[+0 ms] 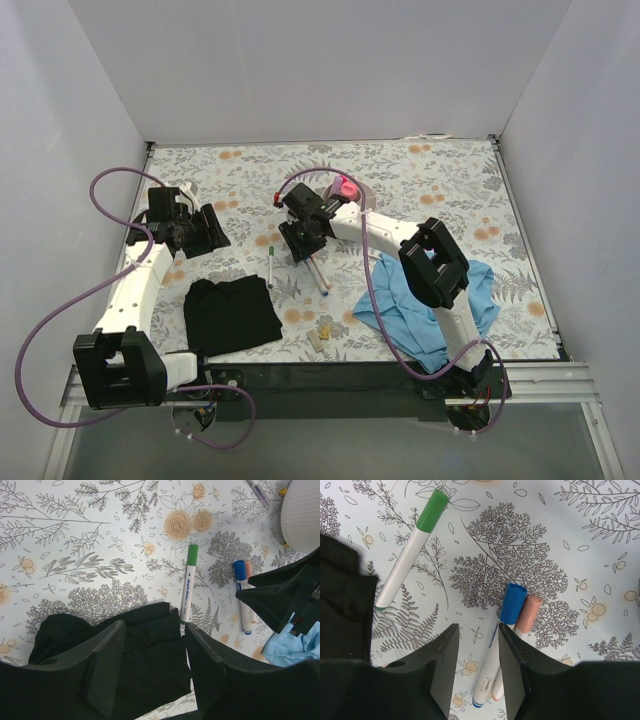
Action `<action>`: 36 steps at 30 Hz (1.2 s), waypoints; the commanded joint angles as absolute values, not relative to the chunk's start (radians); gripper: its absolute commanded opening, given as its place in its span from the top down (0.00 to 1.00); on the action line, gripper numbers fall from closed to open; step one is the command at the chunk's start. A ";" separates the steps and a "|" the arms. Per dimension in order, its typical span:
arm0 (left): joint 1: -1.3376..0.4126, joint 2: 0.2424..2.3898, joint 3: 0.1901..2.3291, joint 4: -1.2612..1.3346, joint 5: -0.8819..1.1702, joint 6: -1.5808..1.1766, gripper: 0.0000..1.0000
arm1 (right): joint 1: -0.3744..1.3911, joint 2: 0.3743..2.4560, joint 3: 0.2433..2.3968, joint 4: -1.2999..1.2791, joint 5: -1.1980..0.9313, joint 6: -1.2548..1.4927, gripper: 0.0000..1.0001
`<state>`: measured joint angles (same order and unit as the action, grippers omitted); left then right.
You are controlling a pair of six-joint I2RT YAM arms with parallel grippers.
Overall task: Sort the stationery into containers
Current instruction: Pick up the pen from the center of the board.
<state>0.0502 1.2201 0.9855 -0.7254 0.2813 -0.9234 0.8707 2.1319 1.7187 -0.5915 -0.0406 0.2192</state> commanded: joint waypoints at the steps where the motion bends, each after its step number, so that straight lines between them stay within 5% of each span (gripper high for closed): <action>1: 0.049 1.186 0.962 -0.726 0.291 -0.923 0.49 | 0.865 2.143 1.723 -0.566 -0.064 0.238 0.54; 24: 0.049 1.213 0.956 -0.710 0.310 -0.928 0.49 | 0.821 2.229 1.759 -0.555 -0.046 0.222 0.55; 32: 0.049 1.209 0.960 -0.719 0.305 -0.922 0.49 | 0.834 2.240 1.723 -0.586 0.093 0.167 0.84; 34: 0.049 1.213 0.974 -0.721 0.301 -0.920 0.49 | 0.835 2.204 1.692 -0.584 0.124 0.153 0.98; 36: 0.049 1.221 0.985 -0.721 0.293 -0.916 0.49 | 0.836 2.148 1.677 -0.580 0.124 0.140 0.99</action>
